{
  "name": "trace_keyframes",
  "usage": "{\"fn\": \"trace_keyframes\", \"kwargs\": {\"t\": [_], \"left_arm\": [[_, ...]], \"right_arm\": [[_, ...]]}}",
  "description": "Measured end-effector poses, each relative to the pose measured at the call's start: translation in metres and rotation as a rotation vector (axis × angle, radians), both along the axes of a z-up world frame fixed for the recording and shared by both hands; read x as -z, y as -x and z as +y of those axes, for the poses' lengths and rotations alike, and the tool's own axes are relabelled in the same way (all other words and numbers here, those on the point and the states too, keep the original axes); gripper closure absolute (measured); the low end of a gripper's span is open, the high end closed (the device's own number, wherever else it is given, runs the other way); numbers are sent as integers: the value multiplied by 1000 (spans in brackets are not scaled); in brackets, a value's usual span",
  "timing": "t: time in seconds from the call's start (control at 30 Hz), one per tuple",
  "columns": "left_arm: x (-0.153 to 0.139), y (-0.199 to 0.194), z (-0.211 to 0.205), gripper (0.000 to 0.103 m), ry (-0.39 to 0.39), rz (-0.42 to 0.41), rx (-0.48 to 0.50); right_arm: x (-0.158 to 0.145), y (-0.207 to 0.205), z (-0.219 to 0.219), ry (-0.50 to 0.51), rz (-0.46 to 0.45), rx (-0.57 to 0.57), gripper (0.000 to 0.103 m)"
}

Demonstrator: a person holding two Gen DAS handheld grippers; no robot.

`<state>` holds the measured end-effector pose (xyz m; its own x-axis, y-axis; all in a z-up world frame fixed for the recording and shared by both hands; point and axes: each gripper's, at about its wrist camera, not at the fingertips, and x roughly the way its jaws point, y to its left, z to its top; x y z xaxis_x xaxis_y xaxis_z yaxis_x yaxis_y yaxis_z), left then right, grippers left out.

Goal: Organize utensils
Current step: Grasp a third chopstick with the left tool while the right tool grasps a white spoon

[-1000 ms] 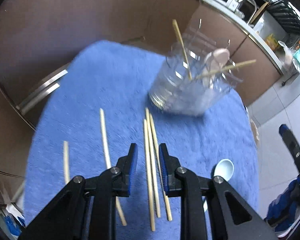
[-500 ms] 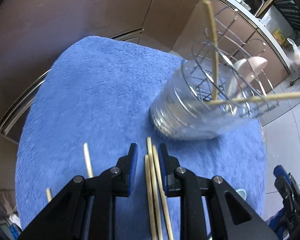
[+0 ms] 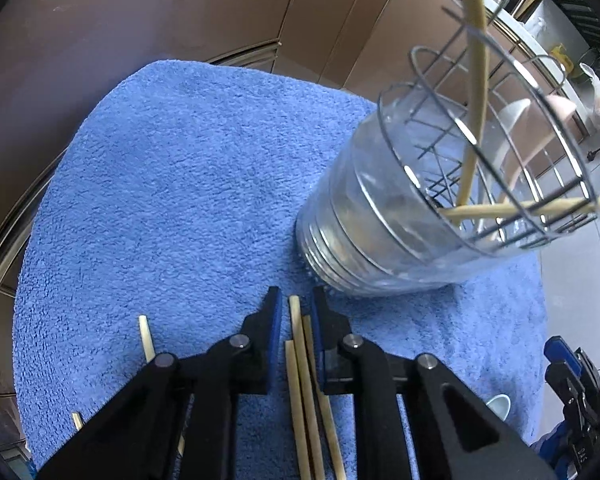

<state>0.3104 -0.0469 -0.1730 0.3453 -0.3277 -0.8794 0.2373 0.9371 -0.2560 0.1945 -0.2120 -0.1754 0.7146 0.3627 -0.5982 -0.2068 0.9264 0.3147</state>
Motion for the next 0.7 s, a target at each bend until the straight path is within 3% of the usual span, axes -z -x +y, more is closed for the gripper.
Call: {"fn": "trace_keyframes", "kwargs": {"t": [0.47,0.6,0.7], "left_arm": [[14,-3,-14,98,-26,11,-22],[15,1,-13,99,-13,1,-40],[14,2,-13,99,-5,-6,-48]], "right_arm": [[7,5,-2,3,24,-2,78],[9,14,-10,-14,62,-22,68],[15,23,-19,-31,111,-34,66]]}}
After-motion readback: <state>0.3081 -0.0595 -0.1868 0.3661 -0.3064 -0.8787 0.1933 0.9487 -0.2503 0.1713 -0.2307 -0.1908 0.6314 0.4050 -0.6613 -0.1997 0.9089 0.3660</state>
